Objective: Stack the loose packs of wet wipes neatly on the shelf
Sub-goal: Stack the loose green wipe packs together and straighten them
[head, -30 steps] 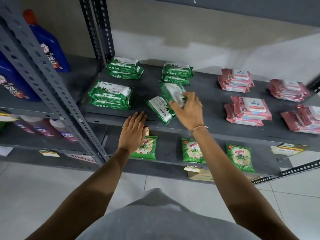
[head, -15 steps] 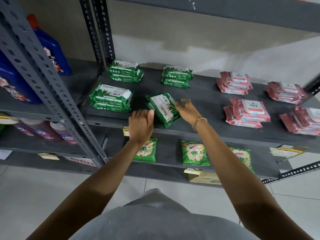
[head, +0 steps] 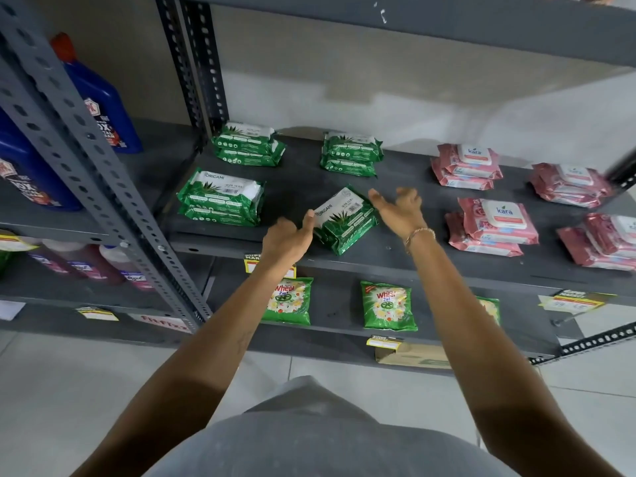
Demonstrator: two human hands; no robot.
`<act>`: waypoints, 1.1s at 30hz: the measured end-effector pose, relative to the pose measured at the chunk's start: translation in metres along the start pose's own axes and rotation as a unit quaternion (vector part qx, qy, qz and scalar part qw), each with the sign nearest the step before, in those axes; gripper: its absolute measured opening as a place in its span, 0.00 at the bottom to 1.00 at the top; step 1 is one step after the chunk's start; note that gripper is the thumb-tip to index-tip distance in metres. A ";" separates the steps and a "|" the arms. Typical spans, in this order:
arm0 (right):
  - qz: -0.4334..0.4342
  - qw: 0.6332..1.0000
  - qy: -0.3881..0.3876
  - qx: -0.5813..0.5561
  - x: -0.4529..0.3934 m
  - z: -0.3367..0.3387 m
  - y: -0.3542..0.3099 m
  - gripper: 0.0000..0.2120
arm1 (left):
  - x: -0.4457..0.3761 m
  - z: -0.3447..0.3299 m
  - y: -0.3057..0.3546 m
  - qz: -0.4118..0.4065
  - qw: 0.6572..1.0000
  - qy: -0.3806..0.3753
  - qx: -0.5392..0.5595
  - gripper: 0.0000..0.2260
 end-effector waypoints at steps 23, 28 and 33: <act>-0.142 0.977 -0.070 -0.144 -0.012 -0.020 0.033 0.34 | -0.059 -0.006 0.034 0.000 0.958 -0.131 0.254 0.13; -0.129 0.977 -0.069 -0.156 -0.015 -0.019 0.036 0.29 | -0.060 -0.008 0.032 -0.002 0.959 -0.129 0.253 0.11; -0.136 0.972 -0.080 -0.172 -0.017 -0.018 0.040 0.45 | -0.055 -0.011 0.031 0.008 0.955 -0.130 0.265 0.10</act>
Point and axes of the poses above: each hand's wrist, its own x-axis away from the middle knuckle, its own z-axis out of the back of the hand, y = z × x, the point moved 5 cm from there along -x, towards the middle knuckle, and after that the axes turned 6 degrees about -y, right-handed, at the moved point
